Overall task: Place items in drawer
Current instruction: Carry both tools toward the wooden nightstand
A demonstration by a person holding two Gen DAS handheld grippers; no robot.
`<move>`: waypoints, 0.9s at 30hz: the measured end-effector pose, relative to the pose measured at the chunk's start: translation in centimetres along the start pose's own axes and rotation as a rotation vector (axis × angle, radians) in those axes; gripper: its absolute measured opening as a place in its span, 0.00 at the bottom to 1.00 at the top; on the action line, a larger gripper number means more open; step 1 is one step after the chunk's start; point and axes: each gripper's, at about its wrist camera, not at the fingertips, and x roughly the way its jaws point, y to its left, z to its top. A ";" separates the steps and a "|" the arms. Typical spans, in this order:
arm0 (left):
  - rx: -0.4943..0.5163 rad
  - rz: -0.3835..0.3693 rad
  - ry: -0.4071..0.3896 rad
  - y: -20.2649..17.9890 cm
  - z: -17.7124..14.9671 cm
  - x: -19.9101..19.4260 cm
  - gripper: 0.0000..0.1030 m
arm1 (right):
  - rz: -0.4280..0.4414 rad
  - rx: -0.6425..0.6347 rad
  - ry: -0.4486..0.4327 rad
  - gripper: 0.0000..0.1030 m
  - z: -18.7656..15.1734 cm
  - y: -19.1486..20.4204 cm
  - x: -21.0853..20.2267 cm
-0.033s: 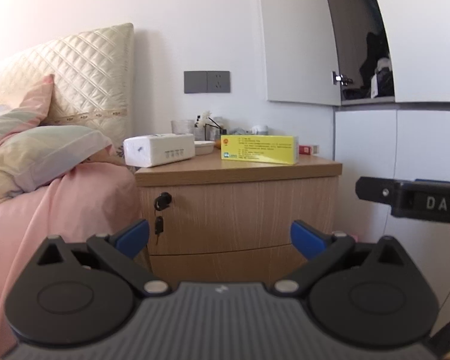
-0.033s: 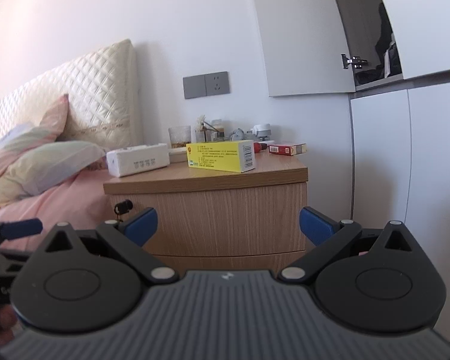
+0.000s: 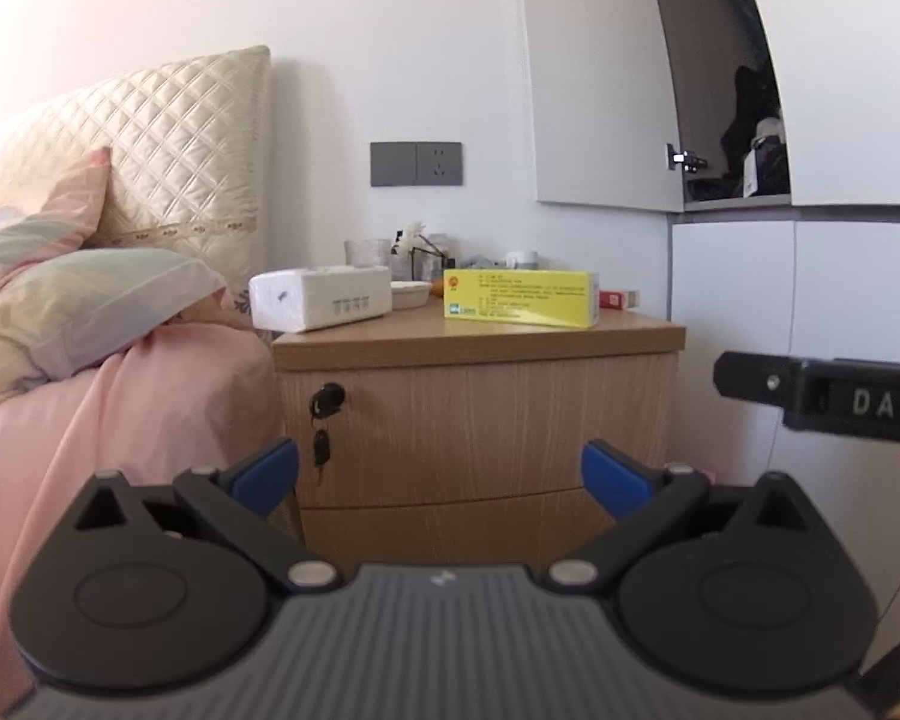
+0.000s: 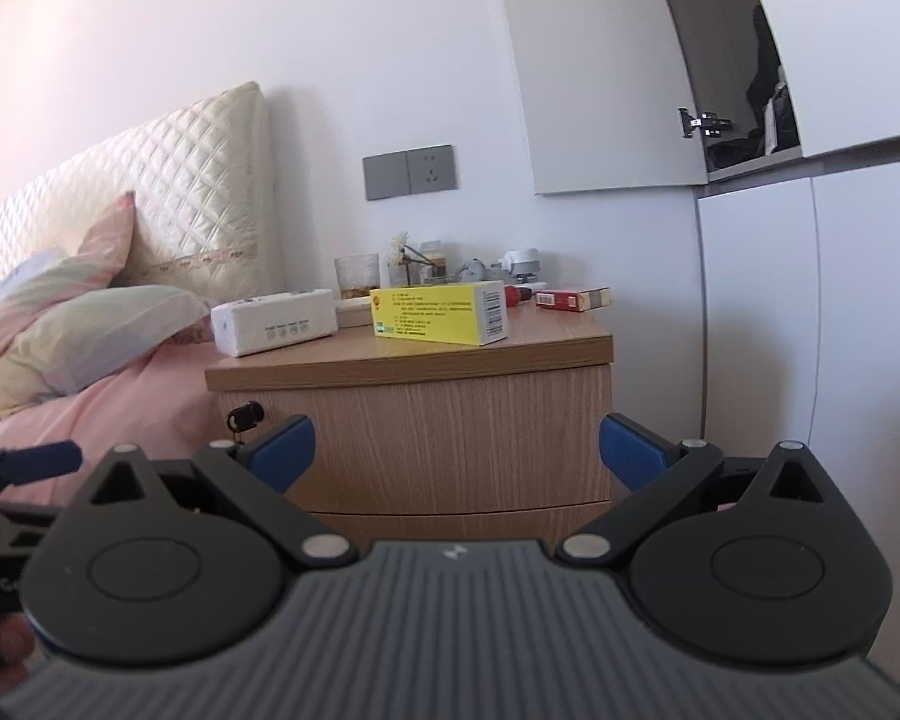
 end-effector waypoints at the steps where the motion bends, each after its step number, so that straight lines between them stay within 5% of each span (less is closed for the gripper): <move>1: -0.009 0.001 0.002 0.3 0.1 -0.2 1.00 | 0.001 -0.005 -0.004 1.00 0.0 0.0 -0.2; 27: -0.092 0.026 0.033 1.9 -1.0 -1.3 1.00 | 0.010 -0.063 -0.044 1.00 -0.8 0.6 -1.1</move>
